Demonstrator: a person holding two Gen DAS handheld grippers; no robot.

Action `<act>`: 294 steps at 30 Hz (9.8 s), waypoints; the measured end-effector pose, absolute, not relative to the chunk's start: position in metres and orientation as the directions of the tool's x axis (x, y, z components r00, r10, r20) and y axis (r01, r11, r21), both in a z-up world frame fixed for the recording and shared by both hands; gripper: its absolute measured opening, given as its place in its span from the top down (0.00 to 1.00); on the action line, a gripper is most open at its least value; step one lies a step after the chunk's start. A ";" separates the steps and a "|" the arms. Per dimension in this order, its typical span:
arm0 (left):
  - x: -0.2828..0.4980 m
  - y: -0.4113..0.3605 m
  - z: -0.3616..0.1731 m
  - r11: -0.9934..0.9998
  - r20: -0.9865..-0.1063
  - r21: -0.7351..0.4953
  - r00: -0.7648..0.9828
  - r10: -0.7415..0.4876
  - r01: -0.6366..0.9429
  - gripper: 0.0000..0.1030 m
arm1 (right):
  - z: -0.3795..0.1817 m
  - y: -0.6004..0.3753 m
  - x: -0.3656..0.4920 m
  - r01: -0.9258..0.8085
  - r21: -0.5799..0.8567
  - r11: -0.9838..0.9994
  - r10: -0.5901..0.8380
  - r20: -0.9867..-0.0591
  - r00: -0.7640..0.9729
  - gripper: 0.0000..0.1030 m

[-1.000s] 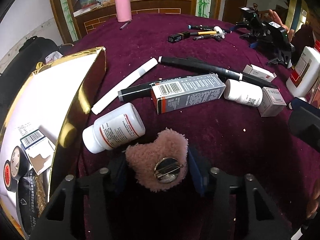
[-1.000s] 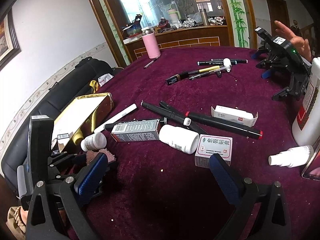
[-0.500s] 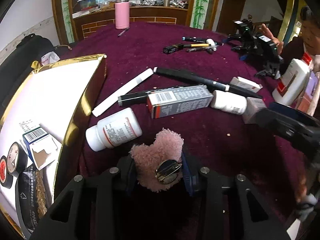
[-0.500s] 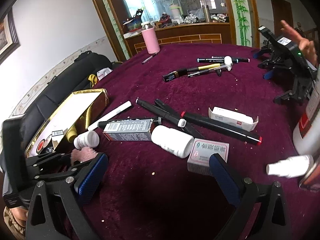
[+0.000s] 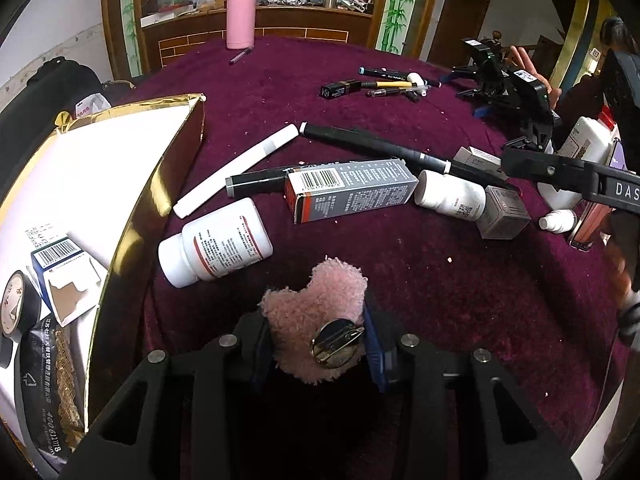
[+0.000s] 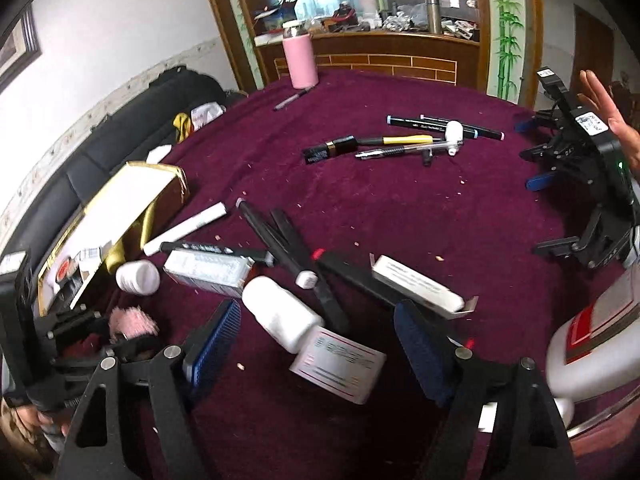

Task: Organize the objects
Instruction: 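Grasp the white red-bordered medicine box with the right tool, then carry the keychain and medicine box over the white gold-rimmed box with both tools, then open the left tool to drop the keychain while the right releases the medicine box, then move both tools back over the cluttered table, then grasp the white pill bottle with the left tool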

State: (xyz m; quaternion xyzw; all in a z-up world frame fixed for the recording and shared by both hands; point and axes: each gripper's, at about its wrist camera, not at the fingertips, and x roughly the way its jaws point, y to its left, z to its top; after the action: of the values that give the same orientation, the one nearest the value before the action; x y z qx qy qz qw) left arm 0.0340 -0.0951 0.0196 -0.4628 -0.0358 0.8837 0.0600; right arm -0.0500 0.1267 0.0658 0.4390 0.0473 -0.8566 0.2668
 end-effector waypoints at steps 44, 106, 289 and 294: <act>0.041 -0.088 0.033 -0.993 -0.793 -0.068 -0.598 0.111 -0.095 0.63 | 0.052 0.122 -0.029 0.485 0.059 -0.873 -0.333 -0.798 -0.503 0.42; 0.089 -0.229 0.103 -0.965 -0.675 -0.012 -0.714 -0.185 0.262 0.63 | 0.105 -0.063 0.028 0.793 0.094 -0.602 -0.617 -0.685 -0.387 0.42; 0.001 -0.064 0.024 -0.953 -0.860 -0.083 -0.462 0.216 -0.292 0.59 | 0.074 0.094 -0.082 0.478 0.324 -0.816 -0.550 -0.690 -0.471 0.00; 0.017 -0.082 0.040 -0.963 -0.839 -0.099 -0.499 0.216 -0.250 0.42 | 0.071 0.105 -0.089 0.435 0.331 -0.838 -0.528 -0.694 -0.489 0.00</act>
State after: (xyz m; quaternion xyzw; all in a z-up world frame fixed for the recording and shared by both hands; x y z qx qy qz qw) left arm 0.0168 -0.0820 0.0401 -0.4819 0.0180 0.8657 0.1346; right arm -0.0894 0.1049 0.0709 0.4212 -0.0556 -0.8610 0.2795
